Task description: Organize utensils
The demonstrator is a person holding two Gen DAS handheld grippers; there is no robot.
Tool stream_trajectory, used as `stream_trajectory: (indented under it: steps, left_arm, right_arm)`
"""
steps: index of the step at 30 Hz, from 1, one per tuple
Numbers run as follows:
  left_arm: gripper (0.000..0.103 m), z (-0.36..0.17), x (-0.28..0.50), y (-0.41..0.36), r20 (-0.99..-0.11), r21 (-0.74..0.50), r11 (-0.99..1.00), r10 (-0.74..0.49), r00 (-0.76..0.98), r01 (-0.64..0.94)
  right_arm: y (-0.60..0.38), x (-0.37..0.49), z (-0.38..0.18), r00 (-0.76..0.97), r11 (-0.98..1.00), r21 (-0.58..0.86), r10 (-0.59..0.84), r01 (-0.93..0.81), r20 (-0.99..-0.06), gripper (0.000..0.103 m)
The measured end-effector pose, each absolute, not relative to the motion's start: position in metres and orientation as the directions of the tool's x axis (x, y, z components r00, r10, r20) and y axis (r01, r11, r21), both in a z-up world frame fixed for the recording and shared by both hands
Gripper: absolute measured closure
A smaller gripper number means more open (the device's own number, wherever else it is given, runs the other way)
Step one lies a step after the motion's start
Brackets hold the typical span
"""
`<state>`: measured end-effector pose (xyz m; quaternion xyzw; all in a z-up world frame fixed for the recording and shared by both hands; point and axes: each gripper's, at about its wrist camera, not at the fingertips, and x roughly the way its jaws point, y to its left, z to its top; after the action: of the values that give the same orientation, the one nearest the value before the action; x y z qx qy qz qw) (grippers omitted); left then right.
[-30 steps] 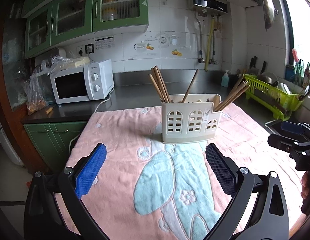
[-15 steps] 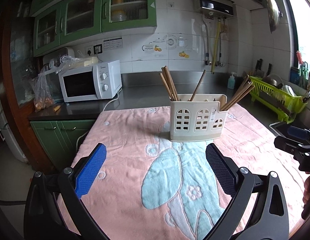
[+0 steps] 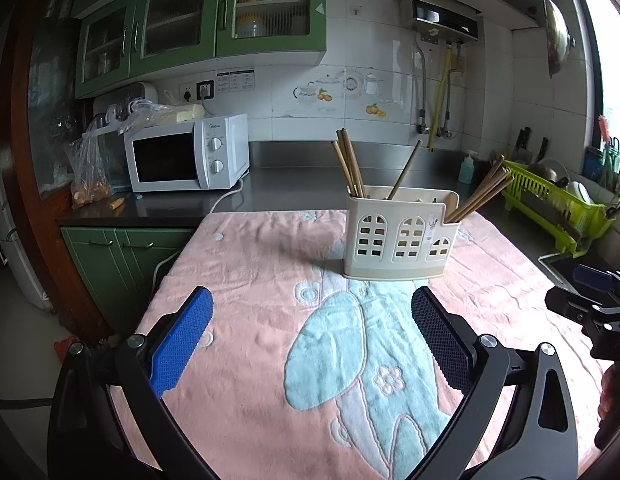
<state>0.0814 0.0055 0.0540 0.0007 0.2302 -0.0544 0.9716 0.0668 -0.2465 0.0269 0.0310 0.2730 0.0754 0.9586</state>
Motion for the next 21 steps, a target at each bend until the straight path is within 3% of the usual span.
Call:
stream_trajectory:
  steps: [21]
  left_arm:
    - [0.005,0.0468,0.0839,0.0057,-0.477,-0.007,0.997,-0.069,0.876,0.075]
  right_arm:
    - [-0.2443,0.0699,0.0232,0.834,0.988,0.094,0.154,-0.123,-0.53,0.007]
